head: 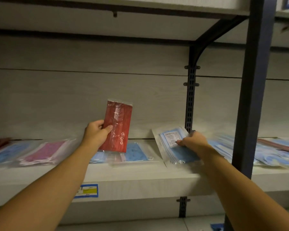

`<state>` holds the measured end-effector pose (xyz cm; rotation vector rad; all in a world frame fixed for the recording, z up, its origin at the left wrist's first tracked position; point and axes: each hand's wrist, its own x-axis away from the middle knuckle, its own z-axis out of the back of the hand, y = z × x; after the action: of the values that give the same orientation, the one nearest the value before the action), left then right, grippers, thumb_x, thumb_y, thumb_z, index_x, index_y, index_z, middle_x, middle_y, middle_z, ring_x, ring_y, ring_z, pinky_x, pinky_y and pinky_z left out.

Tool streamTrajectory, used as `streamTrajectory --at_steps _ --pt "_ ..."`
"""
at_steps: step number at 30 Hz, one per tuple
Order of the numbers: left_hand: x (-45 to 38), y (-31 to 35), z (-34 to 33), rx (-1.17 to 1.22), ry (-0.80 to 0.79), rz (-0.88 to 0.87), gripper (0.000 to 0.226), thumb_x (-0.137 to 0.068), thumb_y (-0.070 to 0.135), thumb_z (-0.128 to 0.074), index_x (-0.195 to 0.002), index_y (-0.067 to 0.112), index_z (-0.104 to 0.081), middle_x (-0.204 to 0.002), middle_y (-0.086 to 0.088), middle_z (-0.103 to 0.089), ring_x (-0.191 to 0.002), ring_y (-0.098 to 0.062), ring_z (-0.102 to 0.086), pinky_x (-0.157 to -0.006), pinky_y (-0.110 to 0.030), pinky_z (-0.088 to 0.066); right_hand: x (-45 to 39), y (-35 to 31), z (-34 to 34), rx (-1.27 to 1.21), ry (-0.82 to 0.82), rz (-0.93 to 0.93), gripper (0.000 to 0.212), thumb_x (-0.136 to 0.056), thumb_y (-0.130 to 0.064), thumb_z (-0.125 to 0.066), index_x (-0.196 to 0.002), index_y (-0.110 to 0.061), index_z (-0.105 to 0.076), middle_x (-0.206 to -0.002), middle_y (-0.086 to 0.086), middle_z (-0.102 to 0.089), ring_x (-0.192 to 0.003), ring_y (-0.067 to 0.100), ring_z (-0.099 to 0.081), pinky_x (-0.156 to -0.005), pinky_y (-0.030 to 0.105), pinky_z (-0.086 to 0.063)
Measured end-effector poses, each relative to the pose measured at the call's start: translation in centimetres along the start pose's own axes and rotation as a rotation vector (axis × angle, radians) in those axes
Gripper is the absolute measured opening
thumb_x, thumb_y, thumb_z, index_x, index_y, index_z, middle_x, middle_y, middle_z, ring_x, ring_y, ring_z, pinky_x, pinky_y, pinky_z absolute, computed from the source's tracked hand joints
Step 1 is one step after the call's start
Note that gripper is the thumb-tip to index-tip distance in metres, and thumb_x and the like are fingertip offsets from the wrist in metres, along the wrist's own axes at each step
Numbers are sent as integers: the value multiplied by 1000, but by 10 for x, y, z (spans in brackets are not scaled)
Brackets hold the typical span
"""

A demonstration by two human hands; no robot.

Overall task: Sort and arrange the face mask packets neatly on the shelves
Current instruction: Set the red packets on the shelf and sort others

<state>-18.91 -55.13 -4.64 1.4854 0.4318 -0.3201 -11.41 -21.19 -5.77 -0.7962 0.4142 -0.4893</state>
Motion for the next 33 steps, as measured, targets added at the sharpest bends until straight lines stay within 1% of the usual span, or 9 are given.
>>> streamTrajectory --at_steps 4,9,12,15,18,21,26,30,33 --pt "0 -5 3 -31 -10 2 18 -92 4 -69 -88 22 -69 -97 -10 -75 -91 -28 -73 -90 -43 -58 -1 2 -2 68 39 31 53 -74 -44 -86 -105 -10 -58 -102 9 -67 -89 25 -66 -80 40 -59" --pt "-1 -10 6 -44 -14 11 20 -90 4 -71 -85 23 -71 -95 -8 -77 -89 -27 -74 -90 -49 -59 6 2 -4 142 13 61 57 -73 -49 -87 -102 -10 -58 -103 6 -66 -87 21 -65 -60 26 -48" --pt "-2 -11 7 -51 -17 16 18 -91 6 -71 -87 23 -71 -96 -7 -77 -90 -27 -74 -90 -49 -59 4 2 -5 212 -26 41 58 -70 -57 -86 -99 -11 -68 -95 4 -69 -80 18 -66 -58 25 -50" --pt "-2 -10 6 -61 -24 14 18 -92 6 -70 -88 24 -70 -97 -6 -76 -89 -25 -74 -90 -47 -59 4 4 -4 257 -12 79 58 -70 -58 -85 -98 -12 -65 -95 5 -67 -79 16 -62 -58 26 -49" --pt "-1 -11 6 -77 -18 -4 18 -91 6 -71 -87 24 -70 -95 -7 -76 -90 -26 -74 -89 -46 -59 4 8 -4 318 42 168 64 -70 -63 -82 -104 -13 -61 -104 6 -64 -84 18 -59 -72 32 -54" --pt "-1 -11 7 -81 -23 4 18 -92 7 -70 -88 25 -70 -96 -5 -76 -89 -24 -74 -89 -44 -59 5 10 -5 382 73 243 77 -69 -69 -75 -124 -18 -60 -124 7 -58 -101 21 -57 -85 32 -52" --pt "0 -10 6 -86 -26 19 15 -92 7 -70 -93 22 -69 -99 -5 -76 -90 -23 -74 -90 -42 -58 17 6 -6 468 159 326 68 -81 -60 -67 -133 -18 -56 -131 7 -55 -113 25 -56 -92 37 -52" --pt "5 -4 7 -114 -4 16 14 -92 8 -70 -98 20 -69 -99 -4 -75 -91 -23 -73 -90 -41 -58 28 -7 -7 463 245 383 55 -89 -55 -61 -129 -17 -58 -127 6 -61 -107 25 -60 -89 39 -54" --pt "11 1 7 -115 39 20 14 -92 6 -70 -94 21 -69 -98 -6 -76 -90 -24 -74 -89 -43 -59 39 -21 -5 507 243 484 51 -92 -51 -59 -129 -16 -58 -123 4 -63 -102 24 -62 -88 41 -55"
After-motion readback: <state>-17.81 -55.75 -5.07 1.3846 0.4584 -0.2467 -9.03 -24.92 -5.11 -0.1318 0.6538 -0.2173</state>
